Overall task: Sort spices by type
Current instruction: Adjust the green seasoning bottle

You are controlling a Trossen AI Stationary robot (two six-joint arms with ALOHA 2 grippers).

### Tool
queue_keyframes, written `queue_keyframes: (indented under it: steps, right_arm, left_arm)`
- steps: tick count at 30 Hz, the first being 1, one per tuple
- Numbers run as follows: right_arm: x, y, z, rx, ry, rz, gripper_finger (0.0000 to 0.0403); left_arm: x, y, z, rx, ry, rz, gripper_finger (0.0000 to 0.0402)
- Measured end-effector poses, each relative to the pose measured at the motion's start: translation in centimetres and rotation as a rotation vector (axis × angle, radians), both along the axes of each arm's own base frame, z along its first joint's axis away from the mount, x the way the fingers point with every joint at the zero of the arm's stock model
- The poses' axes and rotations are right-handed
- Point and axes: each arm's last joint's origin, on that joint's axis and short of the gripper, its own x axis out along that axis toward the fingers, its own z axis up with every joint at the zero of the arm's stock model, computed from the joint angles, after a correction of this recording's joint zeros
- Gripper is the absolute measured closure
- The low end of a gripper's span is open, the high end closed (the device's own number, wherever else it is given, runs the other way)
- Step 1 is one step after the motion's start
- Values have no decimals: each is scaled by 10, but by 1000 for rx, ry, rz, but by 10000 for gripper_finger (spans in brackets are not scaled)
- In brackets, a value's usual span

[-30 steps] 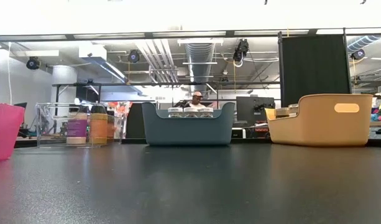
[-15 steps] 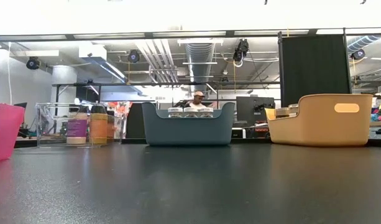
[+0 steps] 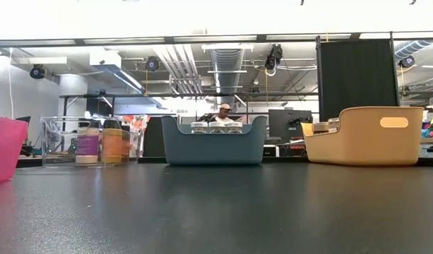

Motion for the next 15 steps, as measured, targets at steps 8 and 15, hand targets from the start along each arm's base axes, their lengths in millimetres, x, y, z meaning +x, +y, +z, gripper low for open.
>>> queue_keyframes:
  steps: [8, 15]
  right_arm:
    - [0, 0, 0, 1, -1, 0, 156]
    - [0, 0, 0, 1, -2, 0, 147]
  left_arm:
    - [-1, 3, -1, 30, 10, -1, 402]
    - [0, 2, 3, 41, -11, -21, 402]
